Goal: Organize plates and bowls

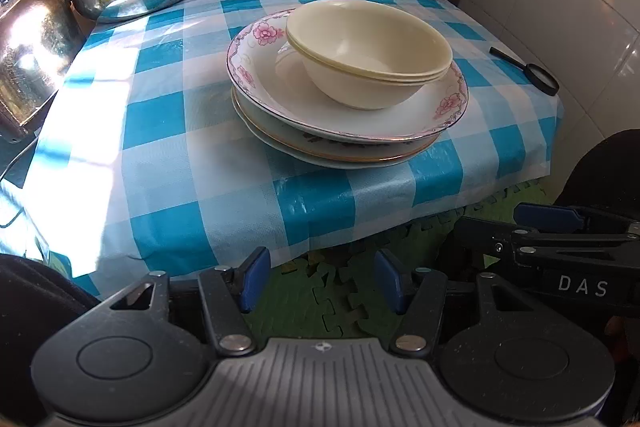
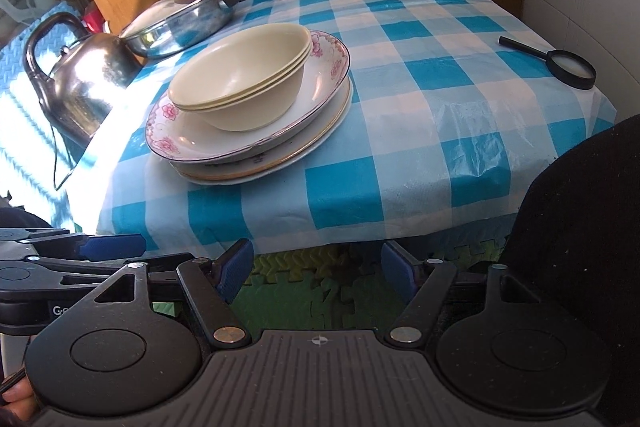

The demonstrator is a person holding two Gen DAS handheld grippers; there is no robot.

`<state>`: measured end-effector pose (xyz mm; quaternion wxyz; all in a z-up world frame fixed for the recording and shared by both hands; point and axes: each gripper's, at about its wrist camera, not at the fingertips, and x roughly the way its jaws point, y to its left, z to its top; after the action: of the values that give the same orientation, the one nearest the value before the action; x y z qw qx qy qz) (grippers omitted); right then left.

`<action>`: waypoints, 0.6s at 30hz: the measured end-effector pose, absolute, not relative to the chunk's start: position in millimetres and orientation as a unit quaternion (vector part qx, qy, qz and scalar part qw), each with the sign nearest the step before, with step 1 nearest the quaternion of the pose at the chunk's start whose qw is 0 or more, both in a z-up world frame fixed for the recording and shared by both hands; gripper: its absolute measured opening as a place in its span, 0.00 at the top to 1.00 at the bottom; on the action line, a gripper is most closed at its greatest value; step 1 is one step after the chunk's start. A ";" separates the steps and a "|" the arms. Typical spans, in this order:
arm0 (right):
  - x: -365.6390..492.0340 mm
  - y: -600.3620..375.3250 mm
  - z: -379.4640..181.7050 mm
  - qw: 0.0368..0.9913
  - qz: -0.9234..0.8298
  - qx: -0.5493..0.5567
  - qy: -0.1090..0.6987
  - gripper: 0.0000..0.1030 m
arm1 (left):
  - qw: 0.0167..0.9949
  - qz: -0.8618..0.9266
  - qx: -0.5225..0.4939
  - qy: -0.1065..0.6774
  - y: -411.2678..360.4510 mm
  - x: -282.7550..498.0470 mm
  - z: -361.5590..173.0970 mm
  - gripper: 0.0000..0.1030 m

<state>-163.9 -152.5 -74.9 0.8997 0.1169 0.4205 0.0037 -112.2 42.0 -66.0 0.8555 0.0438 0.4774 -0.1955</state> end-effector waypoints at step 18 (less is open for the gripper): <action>-163.3 -152.8 -81.5 0.892 0.013 0.128 0.432 0.24 | 0.859 -0.178 0.043 0.477 37.5 -109.4 -68.8 0.51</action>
<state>-163.3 -152.8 -81.5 0.8925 0.1280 0.4323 0.0129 -109.4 37.5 -68.8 0.8594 0.0432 0.4771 -0.1785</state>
